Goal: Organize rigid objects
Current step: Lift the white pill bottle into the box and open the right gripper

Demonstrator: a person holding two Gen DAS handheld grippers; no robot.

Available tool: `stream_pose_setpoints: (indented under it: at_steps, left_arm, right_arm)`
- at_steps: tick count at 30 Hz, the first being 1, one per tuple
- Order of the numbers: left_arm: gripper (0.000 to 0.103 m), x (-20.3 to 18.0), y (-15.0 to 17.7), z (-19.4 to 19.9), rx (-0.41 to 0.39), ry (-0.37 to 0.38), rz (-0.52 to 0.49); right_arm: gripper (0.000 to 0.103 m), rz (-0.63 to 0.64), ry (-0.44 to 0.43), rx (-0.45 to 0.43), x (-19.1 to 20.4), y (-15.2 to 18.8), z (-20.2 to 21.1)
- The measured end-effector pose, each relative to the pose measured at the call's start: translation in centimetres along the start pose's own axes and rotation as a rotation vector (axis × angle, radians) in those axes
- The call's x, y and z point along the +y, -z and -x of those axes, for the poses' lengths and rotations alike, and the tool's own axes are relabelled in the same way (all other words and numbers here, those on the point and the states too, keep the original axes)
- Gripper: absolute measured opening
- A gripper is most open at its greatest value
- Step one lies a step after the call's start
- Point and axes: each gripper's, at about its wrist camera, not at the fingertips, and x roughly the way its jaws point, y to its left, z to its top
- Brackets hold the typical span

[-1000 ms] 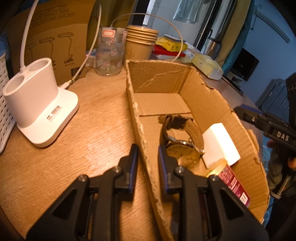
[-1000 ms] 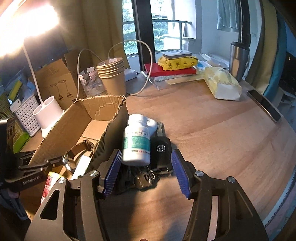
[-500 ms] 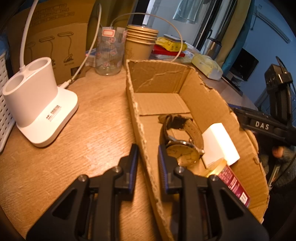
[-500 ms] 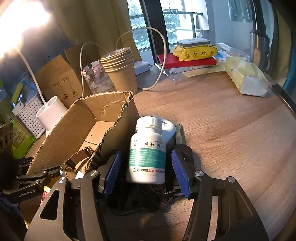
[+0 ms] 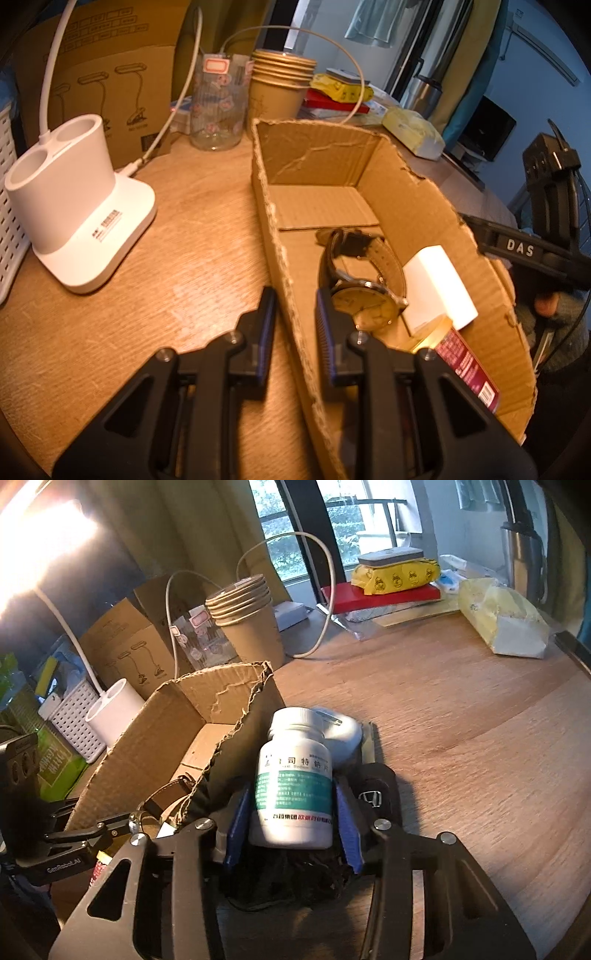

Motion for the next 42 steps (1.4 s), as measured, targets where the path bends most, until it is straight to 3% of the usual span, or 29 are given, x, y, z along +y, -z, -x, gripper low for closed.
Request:
stream_pose_setpoints:
  at_steps: [18,29,42]
  left_arm:
    - [0.023,0.0,0.0,0.0,0.000,0.001,0.001]
    - [0.023,0.0,0.0,0.0,0.001,0.002,0.001]
    - [0.023,0.0,0.0,0.0,0.001,0.002,0.001]
  right_arm:
    - [0.045,0.077,0.123,-0.107,3.0,-0.7,5.1]
    - [0.045,0.143,0.102,-0.154,6.2,-1.9,6.6]
    - [0.045,0.215,0.067,-0.105,9.4,-2.4,3.7]
